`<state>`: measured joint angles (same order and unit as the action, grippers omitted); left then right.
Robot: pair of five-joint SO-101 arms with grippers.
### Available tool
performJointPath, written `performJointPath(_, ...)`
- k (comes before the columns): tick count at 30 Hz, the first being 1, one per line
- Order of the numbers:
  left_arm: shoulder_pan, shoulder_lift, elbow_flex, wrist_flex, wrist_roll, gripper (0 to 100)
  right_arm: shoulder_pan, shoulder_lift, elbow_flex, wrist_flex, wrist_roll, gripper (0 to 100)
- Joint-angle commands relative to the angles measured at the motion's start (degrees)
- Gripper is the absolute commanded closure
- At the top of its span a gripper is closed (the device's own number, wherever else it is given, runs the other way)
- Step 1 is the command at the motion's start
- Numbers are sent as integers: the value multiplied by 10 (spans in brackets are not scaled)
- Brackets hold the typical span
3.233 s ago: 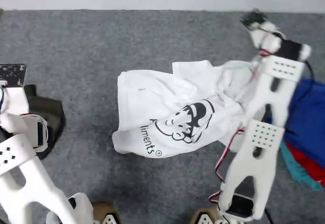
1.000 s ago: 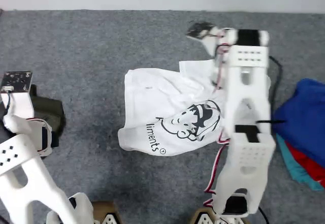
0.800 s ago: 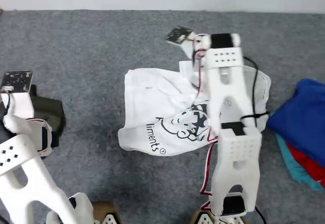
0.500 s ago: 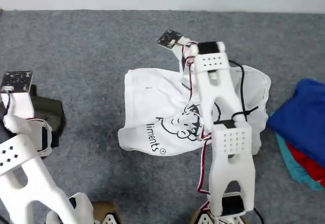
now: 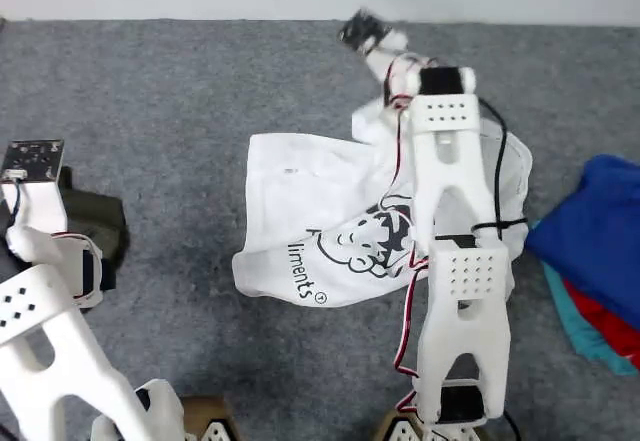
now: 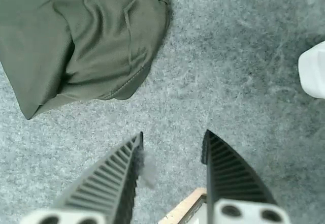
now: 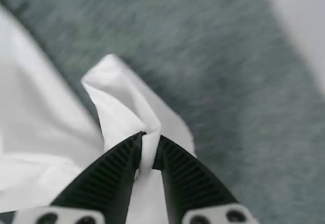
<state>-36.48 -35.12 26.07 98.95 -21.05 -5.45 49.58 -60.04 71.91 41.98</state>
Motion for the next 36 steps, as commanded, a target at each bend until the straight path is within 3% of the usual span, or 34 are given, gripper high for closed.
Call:
performJointPath(1,-4,-13,-4,18,-4,816,34,8,-78,-39,-4,990)
performJointPath(5,-4,-13,-3,18,-4,817,65,50,-117,-97,-4,976)
performJointPath(10,-4,-13,-3,18,-4,817,87,87,-149,-138,-2,809)
performJointPath(22,1,-9,-1,18,-3,817,109,87,-236,22,-3,808)
performJointPath(25,2,-8,0,18,33,816,109,87,-276,58,-5,808)
performJointPath(32,27,-24,61,19,63,816,106,87,-301,5,-3,809)
performJointPath(36,37,-58,70,19,64,816,109,79,-309,135,-5,810)
